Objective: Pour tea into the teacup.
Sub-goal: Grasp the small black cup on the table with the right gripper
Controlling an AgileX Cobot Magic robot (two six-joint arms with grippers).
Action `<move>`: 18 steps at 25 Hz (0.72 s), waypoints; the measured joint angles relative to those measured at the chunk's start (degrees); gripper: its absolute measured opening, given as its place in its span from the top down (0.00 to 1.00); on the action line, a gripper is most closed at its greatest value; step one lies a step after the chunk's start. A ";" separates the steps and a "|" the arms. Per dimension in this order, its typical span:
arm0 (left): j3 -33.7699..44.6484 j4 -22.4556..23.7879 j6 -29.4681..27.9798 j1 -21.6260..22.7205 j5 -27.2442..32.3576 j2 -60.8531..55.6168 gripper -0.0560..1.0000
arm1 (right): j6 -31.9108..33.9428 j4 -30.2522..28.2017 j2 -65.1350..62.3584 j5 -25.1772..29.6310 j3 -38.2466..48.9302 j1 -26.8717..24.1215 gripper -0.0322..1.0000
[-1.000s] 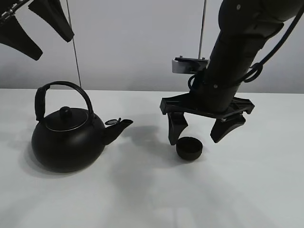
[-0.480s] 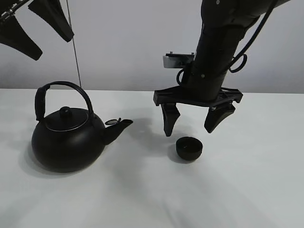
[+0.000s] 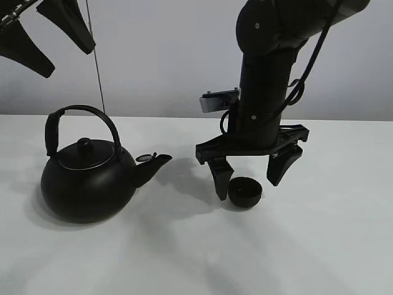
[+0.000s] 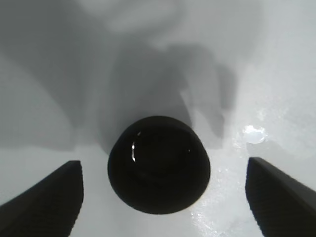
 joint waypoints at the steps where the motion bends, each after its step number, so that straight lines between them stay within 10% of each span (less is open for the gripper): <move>1: 0.00 0.00 0.00 0.00 -0.05 0.00 0.45 | 0.58 -0.52 0.23 -0.21 -0.05 0.38 0.38; 13: 0.00 0.00 0.00 0.00 -0.06 0.00 0.45 | 1.78 1.02 2.90 -2.64 -0.18 0.62 0.39; 18: 0.00 0.00 0.00 0.00 -0.11 0.00 0.45 | 1.86 1.52 2.94 -2.69 -0.23 0.62 0.58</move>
